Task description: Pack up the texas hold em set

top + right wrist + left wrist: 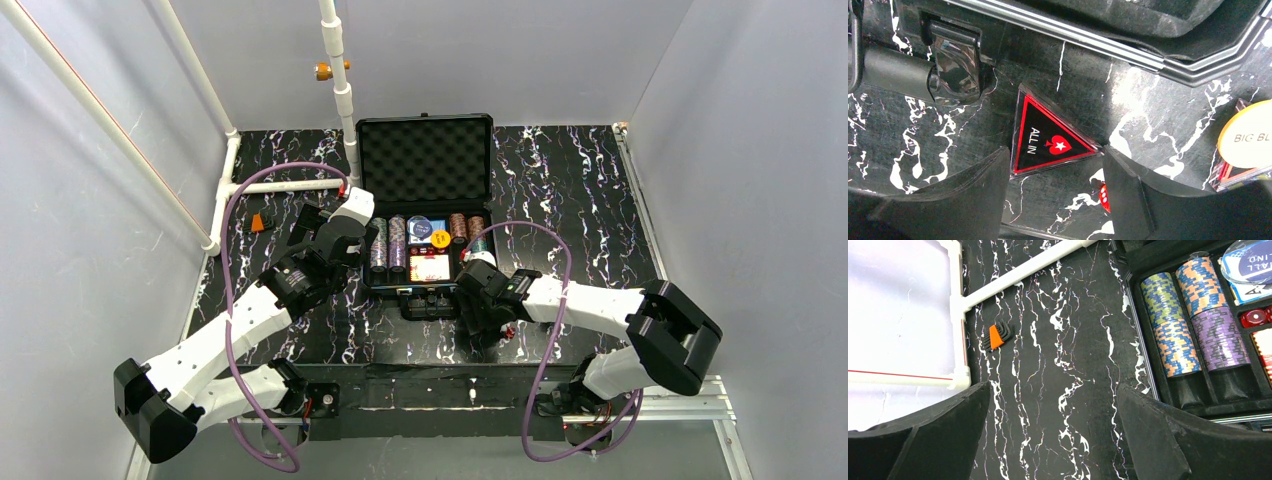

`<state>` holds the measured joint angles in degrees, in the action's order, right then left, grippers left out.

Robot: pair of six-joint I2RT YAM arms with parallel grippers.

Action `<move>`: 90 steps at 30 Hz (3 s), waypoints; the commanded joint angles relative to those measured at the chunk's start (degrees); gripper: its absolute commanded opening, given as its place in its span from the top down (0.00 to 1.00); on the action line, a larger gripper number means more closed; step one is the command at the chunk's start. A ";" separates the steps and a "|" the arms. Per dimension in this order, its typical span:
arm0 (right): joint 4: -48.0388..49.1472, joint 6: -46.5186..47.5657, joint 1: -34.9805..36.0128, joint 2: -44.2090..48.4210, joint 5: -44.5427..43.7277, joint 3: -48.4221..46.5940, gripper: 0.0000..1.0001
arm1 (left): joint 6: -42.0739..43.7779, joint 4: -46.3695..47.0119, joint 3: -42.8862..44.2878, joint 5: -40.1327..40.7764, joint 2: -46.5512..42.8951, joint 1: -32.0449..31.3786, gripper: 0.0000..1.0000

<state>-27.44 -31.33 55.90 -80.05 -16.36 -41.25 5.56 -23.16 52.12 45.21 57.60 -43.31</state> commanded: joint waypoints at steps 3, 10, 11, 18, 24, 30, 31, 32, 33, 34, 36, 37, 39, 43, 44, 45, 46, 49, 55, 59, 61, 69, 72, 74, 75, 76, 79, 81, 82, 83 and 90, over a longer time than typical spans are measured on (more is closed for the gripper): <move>-3.38 0.44 0.16 0.56 -3.00 -2.69 0.38 | -0.13 -0.13 0.00 1.02 -0.42 -0.27 0.02; -8.71 -0.24 0.18 5.48 -3.84 -3.86 0.40 | -0.33 -0.13 -0.09 1.19 -1.00 -0.25 0.02; -9.37 -0.48 0.18 6.25 -3.85 -4.03 0.41 | -0.32 -0.13 -0.09 1.20 -1.08 -0.21 0.02; -13.77 -1.53 0.18 10.36 -4.03 -6.98 0.41 | -0.40 -0.13 -0.09 1.15 -1.24 -0.21 0.02; -16.39 -1.37 0.18 11.91 -4.82 -12.12 0.41 | -0.46 -0.11 -0.09 1.37 -1.56 -0.28 0.02; -18.20 0.09 0.17 9.80 -6.13 -18.83 0.40 | -0.27 -0.05 -0.17 1.39 -1.88 -0.29 0.02; -18.44 0.50 0.16 9.22 -6.40 -19.91 0.40 | -0.18 -0.05 -0.17 1.25 -1.88 -0.33 0.02; -18.51 0.89 0.15 8.64 -6.62 -21.05 0.40 | -0.12 -0.05 -0.23 1.14 -1.93 -0.28 0.02; -18.52 1.25 0.17 8.00 -6.73 -22.13 0.40 | -0.10 0.02 -0.30 1.05 -1.97 -0.36 0.02; -18.53 1.58 0.17 7.33 -6.75 -23.09 0.40 | -0.06 0.06 -0.27 1.02 -1.97 -0.30 0.02; -18.53 2.34 0.18 5.98 -6.63 -25.42 0.39 | 0.12 0.09 -0.26 0.89 -2.18 -0.30 0.02; -18.53 2.64 0.18 5.25 -6.59 -26.38 0.39 | 0.08 0.05 -0.26 0.97 -2.26 -0.22 0.02; -18.37 3.47 0.17 3.77 -6.38 -28.33 0.39 | 0.15 0.12 -0.41 1.06 -2.57 -0.24 0.02; -18.26 5.37 0.17 0.61 -6.23 -31.91 0.39 | 0.41 0.48 -0.67 1.22 -3.39 -0.29 0.02; -18.16 5.75 0.18 -0.47 -6.27 -32.60 0.39 | 0.45 0.52 -0.70 1.27 -3.53 -0.21 0.02; -18.04 6.16 0.18 -0.99 -6.31 -33.32 0.39 | 0.49 0.61 -0.77 1.28 -3.69 -0.26 0.02; -17.82 6.48 0.18 -2.00 -6.44 -34.00 0.39 | 0.45 0.65 -0.79 1.28 -3.78 -0.27 0.02; -16.97 7.34 0.09 -4.48 -6.66 -36.05 0.39 | 0.56 0.74 -0.84 1.20 -3.99 -0.30 0.02; -15.18 8.45 -0.38 -10.82 -6.11 -41.35 0.38 | 0.24 0.99 -0.88 0.61 -4.21 -0.30 0.02; -14.15 8.87 -1.07 -15.29 -5.23 -44.88 0.38 | 0.17 1.17 -1.09 0.36 -4.34 -0.21 0.02; -13.60 9.11 -1.58 -17.51 -4.58 -46.53 0.38 | 0.13 1.39 -1.27 0.20 -4.43 -0.26 0.02; -12.32 10.74 -5.79 -26.07 -1.99 -53.55 0.38 | 0.15 1.89 -1.46 -0.69 -4.04 -0.25 0.02; -12.20 11.87 -7.19 -29.07 -1.09 -56.82 0.38 | 0.15 1.89 -1.47 -0.82 -4.23 -0.28 0.02; -11.97 12.54 -7.65 -30.96 -1.42 -58.89 0.38 | 0.07 1.93 -1.62 -0.87 -4.53 -0.29 0.02; -11.94 12.65 -7.91 -31.92 -1.22 -59.72 0.38 | 0.06 2.04 -1.66 -0.95 -4.60 -0.27 0.02; -11.93 12.76 -8.11 -32.83 -0.85 -60.76 0.38 | 0.06 2.06 -1.69 -1.02 -4.56 -0.24 0.02; -11.76 12.87 -8.64 -35.14 -0.09 -62.67 0.38 | 0.23 2.06 -1.58 -0.98 -4.11 -0.28 0.02; -11.60 12.96 -9.14 -36.56 -0.13 -64.10 0.38 | 0.18 1.98 -1.62 -0.83 -3.95 -0.30 0.02; -11.65 12.96 -9.41 -37.30 0.04 -64.88 0.38 | 0.17 1.98 -1.59 -0.83 -4.04 -0.26 0.02; -11.72 12.96 -9.67 -38.12 0.16 -65.84 0.38 | 0.22 1.98 -1.66 -0.76 -4.15 -0.35 0.02; -12.62 13.22 -10.19 -42.75 1.59 -69.88 0.38 | 0.25 1.98 -1.75 -0.63 -4.32 -0.29 0.02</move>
<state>-40.47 -19.09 46.22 -121.23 -15.90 -107.50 5.98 -22.26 51.00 43.86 54.54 -43.35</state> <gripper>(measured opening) 0.706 0.983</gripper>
